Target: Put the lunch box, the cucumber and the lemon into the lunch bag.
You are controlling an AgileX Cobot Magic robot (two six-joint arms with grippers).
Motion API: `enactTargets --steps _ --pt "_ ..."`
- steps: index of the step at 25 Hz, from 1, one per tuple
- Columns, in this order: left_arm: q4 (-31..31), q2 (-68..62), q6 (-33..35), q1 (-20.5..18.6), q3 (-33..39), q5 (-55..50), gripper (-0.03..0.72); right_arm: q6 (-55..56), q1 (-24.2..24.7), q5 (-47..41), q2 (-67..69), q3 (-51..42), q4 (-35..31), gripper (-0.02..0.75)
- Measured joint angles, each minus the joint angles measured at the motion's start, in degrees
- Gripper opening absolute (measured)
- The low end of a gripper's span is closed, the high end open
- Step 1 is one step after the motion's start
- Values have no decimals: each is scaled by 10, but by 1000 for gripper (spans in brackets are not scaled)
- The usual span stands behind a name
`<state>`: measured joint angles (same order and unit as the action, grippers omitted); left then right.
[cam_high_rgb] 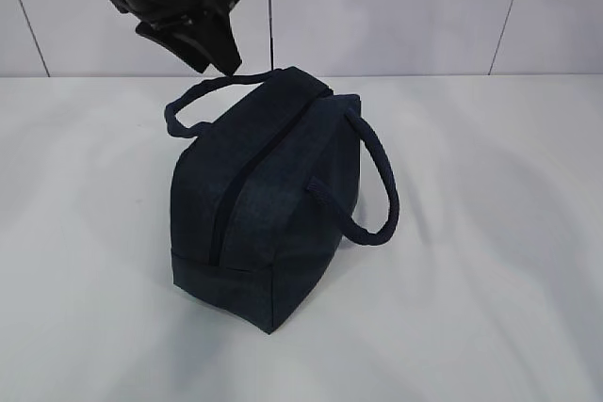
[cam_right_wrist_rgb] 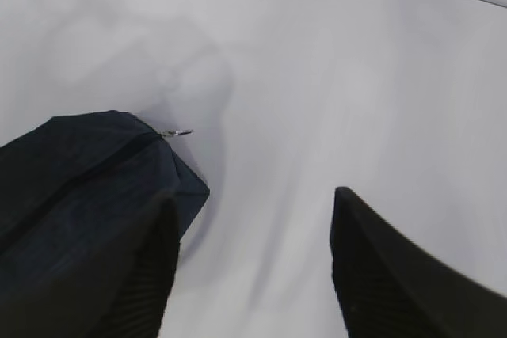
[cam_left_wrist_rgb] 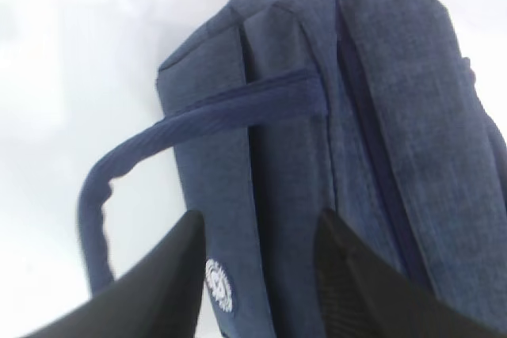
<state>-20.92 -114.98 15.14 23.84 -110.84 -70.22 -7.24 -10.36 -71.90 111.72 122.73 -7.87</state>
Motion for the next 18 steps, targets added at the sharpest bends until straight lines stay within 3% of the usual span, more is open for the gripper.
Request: enactTargets --steps 7,18 --pt "84 76 -90 0 19 -7 321 -1 0 0 -120 -127 1 448" --pt "162 284 -103 0 160 -13 299 -1 0 0 -355 -396 -1 441"
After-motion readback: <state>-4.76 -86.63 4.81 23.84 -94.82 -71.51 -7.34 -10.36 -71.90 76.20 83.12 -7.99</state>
